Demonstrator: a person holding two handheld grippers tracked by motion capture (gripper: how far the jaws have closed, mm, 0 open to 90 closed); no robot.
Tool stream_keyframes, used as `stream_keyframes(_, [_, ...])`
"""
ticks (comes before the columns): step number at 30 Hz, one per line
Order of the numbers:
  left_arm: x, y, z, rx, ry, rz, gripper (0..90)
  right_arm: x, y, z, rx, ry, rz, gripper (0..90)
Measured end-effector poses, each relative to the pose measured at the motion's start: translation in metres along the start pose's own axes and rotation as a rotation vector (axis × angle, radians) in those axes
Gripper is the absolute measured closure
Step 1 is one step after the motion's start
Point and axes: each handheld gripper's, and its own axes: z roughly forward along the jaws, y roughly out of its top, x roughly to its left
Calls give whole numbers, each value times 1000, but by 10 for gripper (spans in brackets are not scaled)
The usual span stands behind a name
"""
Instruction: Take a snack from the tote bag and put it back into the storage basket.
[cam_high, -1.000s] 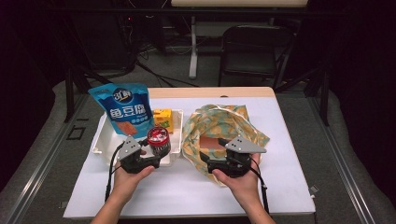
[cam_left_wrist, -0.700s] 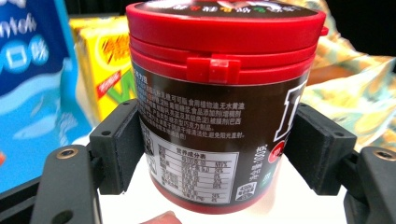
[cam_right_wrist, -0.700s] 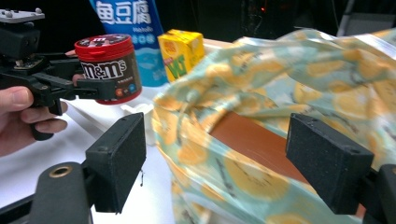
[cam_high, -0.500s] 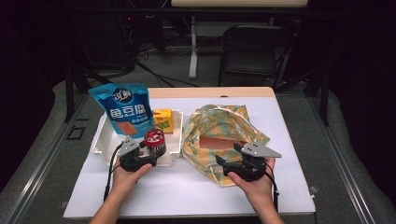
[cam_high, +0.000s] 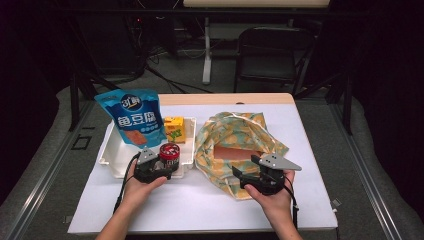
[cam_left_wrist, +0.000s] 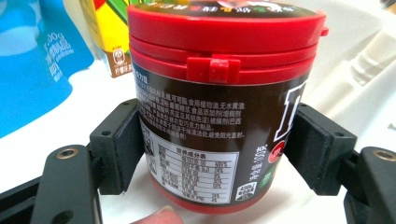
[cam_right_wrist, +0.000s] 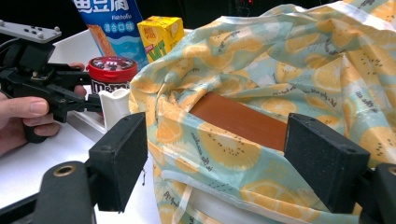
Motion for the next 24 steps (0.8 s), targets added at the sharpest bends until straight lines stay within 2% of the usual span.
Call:
stream_keyframes(4, [-2,0,0,24,-12,37,259,1,0,1,-4,-1,-2,217])
stream_keyframes(7, [-6,0,3,37,11,51,256,2,-2,0,0,-5,-3,218])
stream_keyframes(9, [-9,0,5,64,31,67,255,1,-4,1,5,-8,-7,218])
stream_keyframes(11, [-9,0,4,69,32,71,254,1,-6,1,13,-11,-10,218])
stream_keyframes(15, [-8,-2,-3,30,20,45,237,1,-8,0,15,-9,-8,217])
stream_keyframes(16, [-8,-2,-6,23,18,24,206,1,-8,0,12,-8,-5,216])
stream_keyframes(18, [-7,-2,-15,13,26,18,164,-1,-8,-1,11,-12,-1,215])
stream_keyframes(22, [-8,-4,-36,-68,52,-53,188,-3,-10,-2,14,-14,4,215])
stream_keyframes(24, [-7,-7,-41,-58,60,-71,220,-3,-11,-1,17,-16,3,215])
